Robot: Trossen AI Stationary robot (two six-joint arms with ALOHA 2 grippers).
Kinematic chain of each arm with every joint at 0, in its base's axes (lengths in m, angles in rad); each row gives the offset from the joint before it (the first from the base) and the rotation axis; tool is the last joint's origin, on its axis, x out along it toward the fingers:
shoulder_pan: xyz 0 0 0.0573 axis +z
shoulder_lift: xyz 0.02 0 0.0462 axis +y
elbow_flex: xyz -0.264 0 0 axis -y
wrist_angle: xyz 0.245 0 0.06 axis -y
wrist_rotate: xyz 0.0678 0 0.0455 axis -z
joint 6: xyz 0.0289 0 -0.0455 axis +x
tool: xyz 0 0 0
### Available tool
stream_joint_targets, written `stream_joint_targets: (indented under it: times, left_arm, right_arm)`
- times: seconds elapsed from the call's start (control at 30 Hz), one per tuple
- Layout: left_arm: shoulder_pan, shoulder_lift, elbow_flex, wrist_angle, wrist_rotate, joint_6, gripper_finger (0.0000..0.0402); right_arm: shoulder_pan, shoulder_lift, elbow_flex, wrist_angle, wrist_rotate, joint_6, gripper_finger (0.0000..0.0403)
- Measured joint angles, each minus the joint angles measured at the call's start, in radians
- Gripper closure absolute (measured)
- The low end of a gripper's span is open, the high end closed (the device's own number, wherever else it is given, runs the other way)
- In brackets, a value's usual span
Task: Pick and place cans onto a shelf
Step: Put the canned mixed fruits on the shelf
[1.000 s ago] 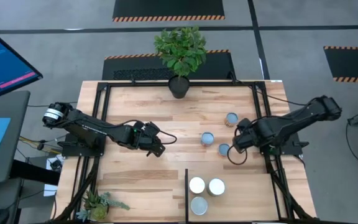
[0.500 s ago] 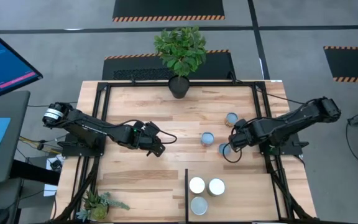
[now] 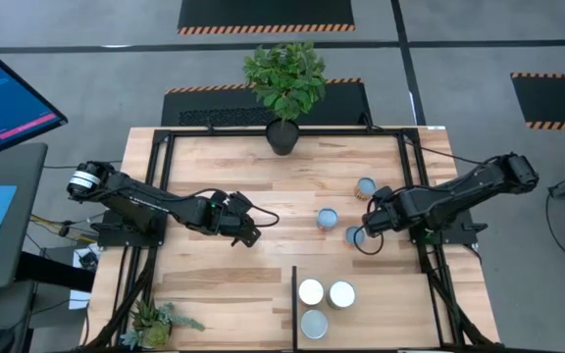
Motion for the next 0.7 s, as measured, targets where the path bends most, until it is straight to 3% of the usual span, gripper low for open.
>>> stream_joint_targets:
  times: [0.1, 0.33, 0.47, 0.7]
  left_arm:
    - [0.000, 0.000, 0.000, 0.000, 0.000, 0.000, 0.0401]
    - [0.000, 0.000, 0.000, 0.000, -0.003, 0.017, 0.0401]
    - [0.000, 0.000, 0.000, -0.001, -0.003, 0.028, 0.0401]
    - [0.000, 0.000, 0.000, -0.001, -0.003, 0.028, 0.0401]
  right_arm:
    - [0.004, -0.002, 0.018, 0.004, -0.019, -0.017, 0.0387]
    - [0.087, 0.000, 0.237, -0.116, -0.042, -0.028, 0.0397]
    - [0.177, -0.001, 0.354, -0.096, -0.031, -0.020, 0.0398]
    - [0.401, 0.056, 0.388, 0.021, -0.029, 0.068, 0.0399]
